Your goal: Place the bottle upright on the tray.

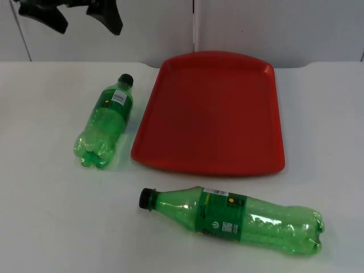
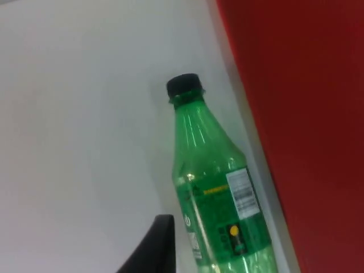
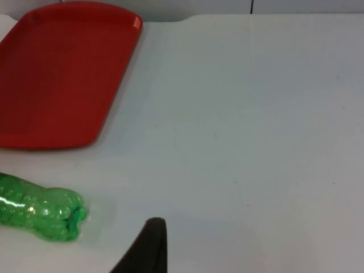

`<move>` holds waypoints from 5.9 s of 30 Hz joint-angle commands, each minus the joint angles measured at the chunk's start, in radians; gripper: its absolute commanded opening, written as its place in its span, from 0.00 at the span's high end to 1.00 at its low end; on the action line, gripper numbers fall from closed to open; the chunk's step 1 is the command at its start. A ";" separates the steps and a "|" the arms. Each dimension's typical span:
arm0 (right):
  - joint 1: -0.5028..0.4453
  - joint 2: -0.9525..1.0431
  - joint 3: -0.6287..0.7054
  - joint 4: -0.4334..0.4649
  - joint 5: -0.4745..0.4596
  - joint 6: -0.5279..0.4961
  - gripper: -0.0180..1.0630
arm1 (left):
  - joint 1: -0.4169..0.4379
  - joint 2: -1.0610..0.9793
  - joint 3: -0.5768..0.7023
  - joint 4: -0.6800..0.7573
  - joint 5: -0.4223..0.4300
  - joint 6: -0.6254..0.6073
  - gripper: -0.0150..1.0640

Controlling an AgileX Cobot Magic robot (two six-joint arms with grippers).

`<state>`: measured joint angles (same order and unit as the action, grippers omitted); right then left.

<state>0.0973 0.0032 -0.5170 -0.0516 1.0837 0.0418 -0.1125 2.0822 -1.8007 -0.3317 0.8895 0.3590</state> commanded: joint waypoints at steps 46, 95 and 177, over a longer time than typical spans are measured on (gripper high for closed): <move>-0.007 -0.003 0.002 0.005 -0.005 -0.006 0.01 | -0.086 0.459 -0.390 0.202 0.174 -0.315 0.01; -0.007 -0.003 0.002 0.005 -0.005 -0.006 0.01 | -0.086 0.535 -0.398 0.201 0.106 -0.304 0.01; -0.007 -0.003 0.002 0.005 -0.005 -0.006 0.01 | -0.293 -0.596 0.700 -0.095 -1.283 -0.070 0.99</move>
<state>0.0973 0.0032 -0.5170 -0.0516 1.0837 0.0418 -0.3716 1.5018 -1.1627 -0.4506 -0.2675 0.3085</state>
